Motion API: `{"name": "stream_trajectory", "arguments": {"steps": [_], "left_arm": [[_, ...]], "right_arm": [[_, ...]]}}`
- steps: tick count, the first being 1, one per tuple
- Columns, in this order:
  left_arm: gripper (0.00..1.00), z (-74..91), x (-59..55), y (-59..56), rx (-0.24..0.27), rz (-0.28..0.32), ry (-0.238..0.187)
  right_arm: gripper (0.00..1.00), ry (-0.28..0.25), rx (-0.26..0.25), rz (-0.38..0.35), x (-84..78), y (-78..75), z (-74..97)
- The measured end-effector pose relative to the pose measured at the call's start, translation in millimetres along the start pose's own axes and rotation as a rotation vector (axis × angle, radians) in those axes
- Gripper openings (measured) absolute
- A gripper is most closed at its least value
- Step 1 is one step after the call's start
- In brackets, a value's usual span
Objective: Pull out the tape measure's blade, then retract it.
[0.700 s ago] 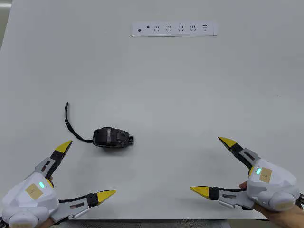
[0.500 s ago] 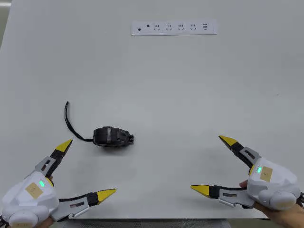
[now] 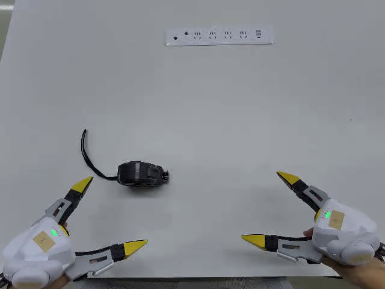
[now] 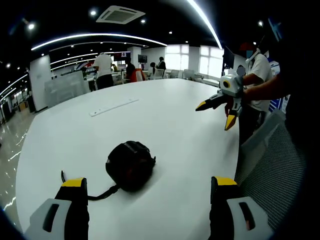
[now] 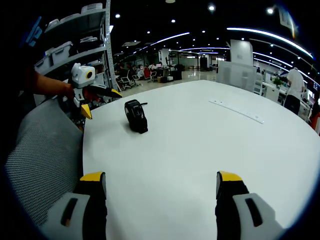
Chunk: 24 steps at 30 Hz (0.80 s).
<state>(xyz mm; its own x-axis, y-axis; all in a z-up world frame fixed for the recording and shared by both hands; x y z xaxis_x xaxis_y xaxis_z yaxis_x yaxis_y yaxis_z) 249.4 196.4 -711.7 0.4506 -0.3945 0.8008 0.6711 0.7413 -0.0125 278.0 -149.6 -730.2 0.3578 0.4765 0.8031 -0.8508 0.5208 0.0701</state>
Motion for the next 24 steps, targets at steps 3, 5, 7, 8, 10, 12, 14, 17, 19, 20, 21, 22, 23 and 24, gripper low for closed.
{"name": "stream_trajectory", "arguments": {"steps": [3,5,7,8,10,12,14,17,19,20,21,22,23,24], "left_arm": [[1.00,0.1,1.0,0.2,0.000,-0.005,0.003],[0.99,0.5,2.2,0.4,-0.001,-0.007,0.003],[0.98,0.7,1.8,0.8,-0.006,-0.013,0.013],[0.97,0.6,1.8,1.1,-0.008,-0.017,0.015],[0.97,0.3,2.0,2.1,-0.011,-0.021,0.016],[0.97,0.2,1.3,4.3,-0.012,-0.026,0.021],[0.97,0.0,2.1,6.0,-0.013,-0.030,0.020],[0.97,-1.1,3.9,9.9,-0.018,-0.039,0.022],[0.97,-2.6,6.0,12.4,-0.021,-0.048,0.026],[0.96,-3.2,6.8,13.4,-0.023,-0.052,0.026],[0.96,-3.6,7.5,14.5,-0.025,-0.055,0.027],[0.96,-4.3,8.5,15.9,-0.029,-0.058,0.030],[0.95,-4.6,9.1,17.0,-0.030,-0.063,0.031],[0.95,-5.1,9.3,18.1,-0.032,-0.065,0.031]], "right_arm": [[0.92,0.000,0.002,0.002,0.1,-0.3,-0.2],[0.92,0.000,0.003,0.004,0.4,-0.6,-0.2],[0.92,-0.001,0.002,0.006,0.8,-1.2,0.0],[0.92,-0.001,0.002,0.009,1.1,-1.5,-0.1],[0.92,0.002,0.003,0.013,1.6,-2.3,-0.3],[0.92,0.003,0.004,0.017,2.2,-3.2,-0.5],[0.91,0.003,0.005,0.020,2.8,-4.2,-0.7],[0.91,0.010,0.013,0.029,3.1,-6.4,-1.9],[0.90,0.012,0.020,0.033,3.9,-7.6,-2.9],[0.90,0.012,0.021,0.034,4.4,-8.3,-3.4],[0.90,0.013,0.023,0.036,5.0,-8.9,-3.9],[0.89,0.015,0.027,0.040,5.9,-9.5,-4.5],[0.89,0.014,0.029,0.043,6.7,-10.0,-5.0],[0.89,0.014,0.032,0.046,7.4,-10.4,-5.6]]}}
Point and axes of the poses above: the centre of the closed fingertips' face, and the gripper's own axes: z roughly backward along the fingers, y roughly to its left, x roughly out of its top, the point moved 7 cm from there along z, roughly backward along the fingers, and after that the axes turned 4 degrees about y, right-handed, at the moved point
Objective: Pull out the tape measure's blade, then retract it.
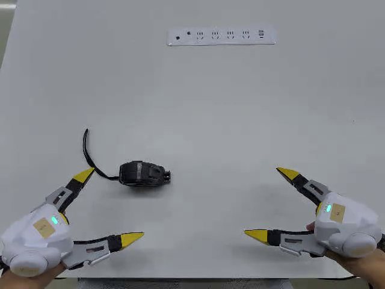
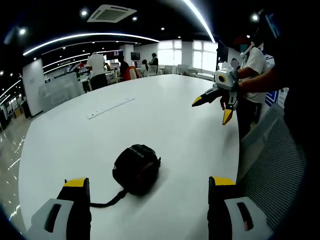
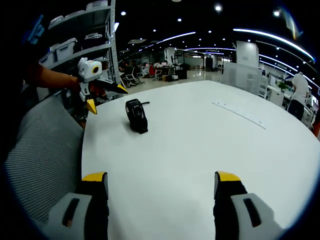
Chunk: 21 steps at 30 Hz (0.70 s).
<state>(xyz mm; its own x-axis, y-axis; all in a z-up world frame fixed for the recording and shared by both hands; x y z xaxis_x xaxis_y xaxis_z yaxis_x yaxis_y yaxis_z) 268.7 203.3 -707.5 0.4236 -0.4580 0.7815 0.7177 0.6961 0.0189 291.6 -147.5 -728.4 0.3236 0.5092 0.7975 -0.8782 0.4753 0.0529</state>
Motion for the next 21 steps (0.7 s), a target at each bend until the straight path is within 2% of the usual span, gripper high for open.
{"name": "stream_trajectory", "arguments": {"steps": [16,21], "left_arm": [[0.89,-9.7,6.6,15.3,-0.070,-0.055,0.047],[0.86,-13.6,8.7,19.6,-0.091,-0.080,0.066]], "right_arm": [[0.85,0.023,0.063,0.085,13.3,-12.8,-14.9],[0.80,0.018,0.095,0.108,17.7,-13.6,-21.0]]}}
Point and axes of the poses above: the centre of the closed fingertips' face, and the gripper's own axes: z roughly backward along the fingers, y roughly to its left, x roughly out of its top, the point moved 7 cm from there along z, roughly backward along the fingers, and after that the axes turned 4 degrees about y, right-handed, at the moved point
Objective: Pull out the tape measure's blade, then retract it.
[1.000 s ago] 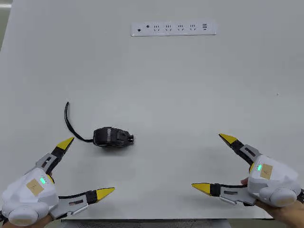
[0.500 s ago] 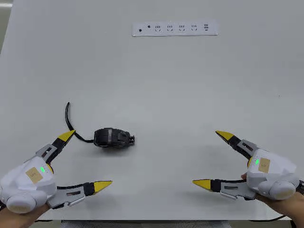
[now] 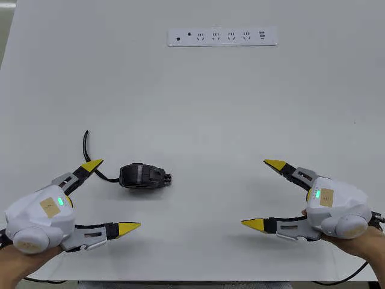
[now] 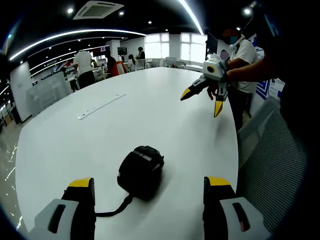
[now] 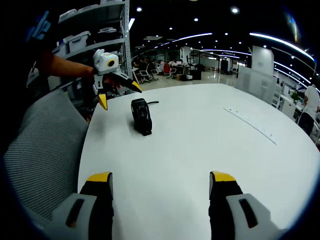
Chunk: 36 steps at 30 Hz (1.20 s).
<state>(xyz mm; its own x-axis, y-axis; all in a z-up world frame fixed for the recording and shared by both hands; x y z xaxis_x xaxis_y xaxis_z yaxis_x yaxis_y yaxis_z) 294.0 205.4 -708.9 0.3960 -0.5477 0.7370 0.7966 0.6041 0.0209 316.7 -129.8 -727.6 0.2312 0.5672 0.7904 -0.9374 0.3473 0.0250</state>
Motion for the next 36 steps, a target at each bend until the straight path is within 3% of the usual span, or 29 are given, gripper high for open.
{"name": "stream_trajectory", "arguments": {"steps": [16,22,36], "left_arm": [[0.68,-16.6,2.6,11.0,-0.087,-0.075,0.071],[0.61,-22.9,1.4,16.7,-0.096,-0.134,0.116],[0.42,-37.9,1.7,18.9,-0.166,-0.203,0.212]], "right_arm": [[0.72,0.010,0.079,0.086,15.0,-4.7,-27.9],[0.67,0.001,0.114,0.116,22.8,-4.1,-41.2],[0.54,0.004,0.192,0.190,36.0,3.2,-73.3]]}}
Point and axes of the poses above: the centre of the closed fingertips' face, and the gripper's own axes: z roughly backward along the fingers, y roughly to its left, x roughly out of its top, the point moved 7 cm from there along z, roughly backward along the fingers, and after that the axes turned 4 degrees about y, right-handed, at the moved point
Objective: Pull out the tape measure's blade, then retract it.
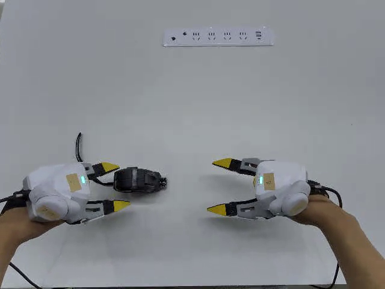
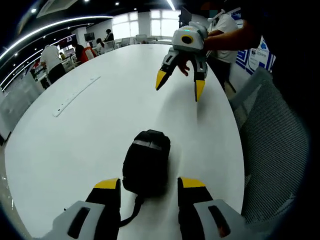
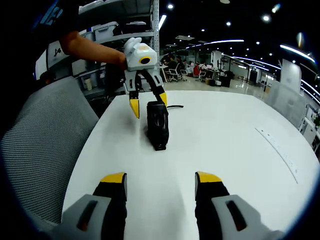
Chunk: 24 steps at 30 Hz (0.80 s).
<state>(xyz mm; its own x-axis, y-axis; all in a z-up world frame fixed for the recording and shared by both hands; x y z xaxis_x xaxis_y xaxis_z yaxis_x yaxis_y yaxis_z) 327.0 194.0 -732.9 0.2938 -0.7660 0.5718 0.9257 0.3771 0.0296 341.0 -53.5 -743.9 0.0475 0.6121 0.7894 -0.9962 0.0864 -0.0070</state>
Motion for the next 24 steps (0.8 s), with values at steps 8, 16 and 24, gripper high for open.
{"name": "stream_trajectory", "arguments": {"steps": [8,16,24], "left_arm": [[0.34,-8.5,-2.2,6.1,-0.009,-0.045,0.050],[0.29,-11.3,-4.1,8.7,-0.011,-0.041,0.058],[0.28,-11.9,-6.9,9.6,-0.012,-0.024,0.046]], "right_arm": [[0.47,0.008,0.036,0.042,7.4,-1.9,-21.5],[0.39,0.036,0.084,0.053,9.4,2.0,-45.0],[0.34,0.040,0.094,0.066,14.1,-0.8,-65.4]]}}
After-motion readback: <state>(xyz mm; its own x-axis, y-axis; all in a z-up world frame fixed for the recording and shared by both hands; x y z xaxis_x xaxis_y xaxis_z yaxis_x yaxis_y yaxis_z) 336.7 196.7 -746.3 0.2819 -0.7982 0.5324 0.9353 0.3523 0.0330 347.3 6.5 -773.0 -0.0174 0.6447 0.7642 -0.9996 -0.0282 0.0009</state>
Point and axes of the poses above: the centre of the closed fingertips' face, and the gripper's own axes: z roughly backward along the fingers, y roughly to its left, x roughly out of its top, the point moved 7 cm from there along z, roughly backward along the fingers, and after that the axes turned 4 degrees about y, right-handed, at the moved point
